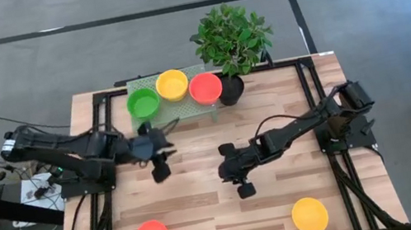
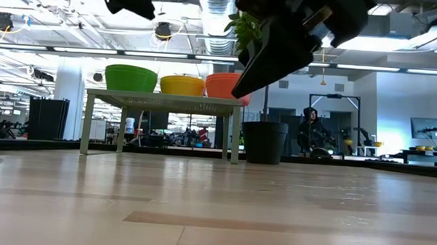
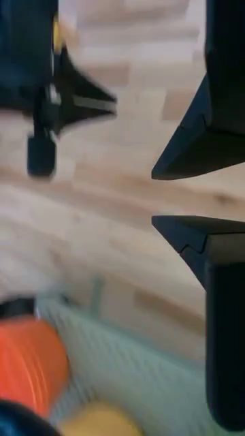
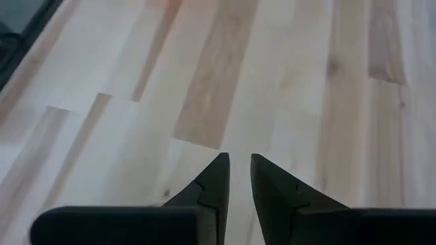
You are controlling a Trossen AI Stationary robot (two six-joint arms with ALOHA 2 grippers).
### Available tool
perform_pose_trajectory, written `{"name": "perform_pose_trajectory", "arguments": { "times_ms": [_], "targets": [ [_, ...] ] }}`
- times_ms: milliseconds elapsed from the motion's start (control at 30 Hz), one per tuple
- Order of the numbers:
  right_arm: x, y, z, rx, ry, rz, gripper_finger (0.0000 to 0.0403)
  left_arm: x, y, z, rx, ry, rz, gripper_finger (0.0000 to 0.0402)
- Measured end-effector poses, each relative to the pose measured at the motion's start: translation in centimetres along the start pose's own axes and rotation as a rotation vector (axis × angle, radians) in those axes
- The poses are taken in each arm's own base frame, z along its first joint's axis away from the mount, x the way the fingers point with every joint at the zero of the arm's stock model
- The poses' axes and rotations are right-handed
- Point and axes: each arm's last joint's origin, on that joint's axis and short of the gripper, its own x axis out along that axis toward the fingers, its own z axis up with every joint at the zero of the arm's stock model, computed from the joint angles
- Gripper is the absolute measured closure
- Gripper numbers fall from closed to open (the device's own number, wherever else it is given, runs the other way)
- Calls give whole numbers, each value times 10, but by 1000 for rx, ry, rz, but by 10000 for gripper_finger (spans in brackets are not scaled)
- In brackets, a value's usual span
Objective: Pick & Place Mini bowls
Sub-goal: Stack the yellow bowl on top of the yellow bowl on the shelf
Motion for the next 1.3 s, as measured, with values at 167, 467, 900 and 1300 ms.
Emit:
{"name": "perform_pose_trajectory", "arguments": {
  "times_ms": [167,467,900,1300],
  "targets": [
    [0,9,2,-24,-26,17,346,9,-24,-19,40,-49,-93,305],
    [-1,8,10,85,-99,27,346,23,-44,-46,50,-126,-184,305],
    [-25,69,-4,178,165,107,290,30,-43,-56,55,-116,-179,305],
    [-71,140,-31,875,670,-39,248,29,-44,-53,42,-156,-189,305]
  ]
}}
